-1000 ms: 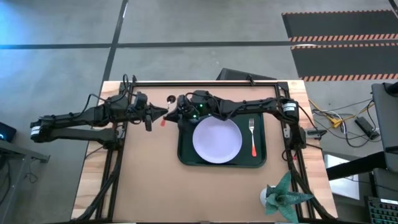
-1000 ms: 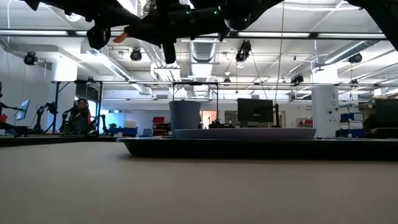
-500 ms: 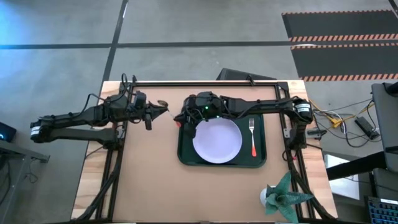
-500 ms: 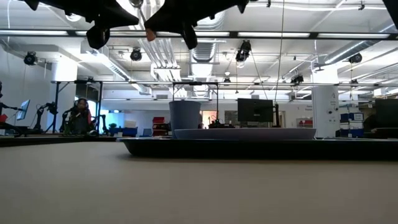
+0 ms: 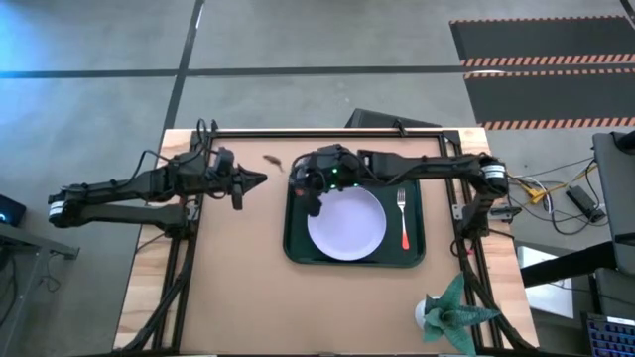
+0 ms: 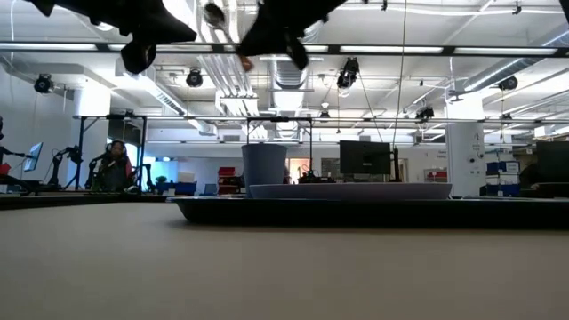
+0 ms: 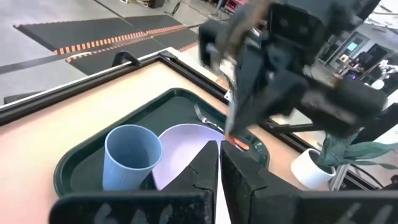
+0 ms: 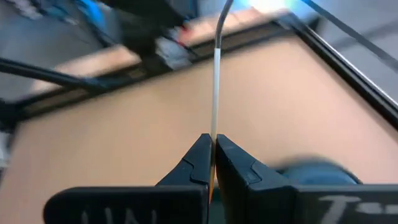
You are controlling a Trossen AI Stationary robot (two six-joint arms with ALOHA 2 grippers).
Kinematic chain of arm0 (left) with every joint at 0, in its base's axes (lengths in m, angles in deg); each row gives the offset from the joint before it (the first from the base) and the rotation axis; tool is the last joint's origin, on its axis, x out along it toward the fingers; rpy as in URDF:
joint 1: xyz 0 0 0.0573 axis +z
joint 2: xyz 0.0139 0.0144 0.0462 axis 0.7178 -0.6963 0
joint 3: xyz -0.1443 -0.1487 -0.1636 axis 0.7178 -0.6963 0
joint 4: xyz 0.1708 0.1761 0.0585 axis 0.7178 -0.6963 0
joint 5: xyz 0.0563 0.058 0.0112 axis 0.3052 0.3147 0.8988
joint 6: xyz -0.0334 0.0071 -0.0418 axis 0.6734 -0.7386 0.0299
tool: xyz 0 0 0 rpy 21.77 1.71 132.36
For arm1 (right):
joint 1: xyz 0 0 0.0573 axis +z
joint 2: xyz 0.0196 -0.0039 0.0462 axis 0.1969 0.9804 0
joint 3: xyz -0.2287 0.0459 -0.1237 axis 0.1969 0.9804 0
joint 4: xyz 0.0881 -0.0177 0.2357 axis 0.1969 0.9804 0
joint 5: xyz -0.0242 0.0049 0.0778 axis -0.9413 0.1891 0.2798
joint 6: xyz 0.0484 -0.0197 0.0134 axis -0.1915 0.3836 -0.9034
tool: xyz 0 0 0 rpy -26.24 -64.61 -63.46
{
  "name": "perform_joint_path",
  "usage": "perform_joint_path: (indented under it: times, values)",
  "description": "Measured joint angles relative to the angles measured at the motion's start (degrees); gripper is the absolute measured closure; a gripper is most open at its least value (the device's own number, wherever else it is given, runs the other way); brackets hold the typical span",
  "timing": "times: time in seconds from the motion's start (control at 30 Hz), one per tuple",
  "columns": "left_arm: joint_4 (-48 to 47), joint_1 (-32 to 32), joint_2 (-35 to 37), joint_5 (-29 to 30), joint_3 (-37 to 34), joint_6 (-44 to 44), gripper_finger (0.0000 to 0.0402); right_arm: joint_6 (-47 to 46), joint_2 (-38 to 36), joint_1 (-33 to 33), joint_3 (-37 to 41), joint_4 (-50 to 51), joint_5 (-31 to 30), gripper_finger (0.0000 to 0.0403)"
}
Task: Pick and place plate/cup/fork/spoon on tray
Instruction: Put the orange spoon on the black tray to the middle of the violet plate and orange fork
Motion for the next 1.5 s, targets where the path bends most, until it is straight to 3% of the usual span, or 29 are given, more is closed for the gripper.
perform_joint_path:
  times: [0.23, 0.43, 0.63, 0.8, 1.13, 1.5]
  values:
    - [0.00, 0.00, 0.02, -0.04, -0.79, -0.35, 0.0401, -8.67, -10.45, 4.21, 0.00, 18.54, -12.73, 0.0396]
    - [0.00, 0.00, 0.04, -0.07, -0.81, -0.52, 0.0401, -21.53, -19.17, 12.42, 0.08, 33.18, -27.11, 0.0396]
    - [0.00, 0.00, 0.00, -0.09, -0.84, -0.50, 0.0401, -37.07, -23.09, 20.08, 0.31, 46.46, -34.95, 0.0396]
    - [0.03, 0.00, -0.05, -0.11, -0.90, -0.19, 0.0401, -47.02, -23.04, 24.10, 0.94, 54.23, -36.81, 0.0395]
    - [0.10, 0.00, -1.34, -0.10, -1.07, 0.00, 0.0401, -68.31, -26.98, 32.48, 13.12, 55.61, -41.03, 0.0395]
    - [0.19, 0.00, -1.76, -0.13, -1.07, 0.09, 0.0401, -75.26, -38.03, 36.76, 36.44, 34.19, -41.75, 0.0395]
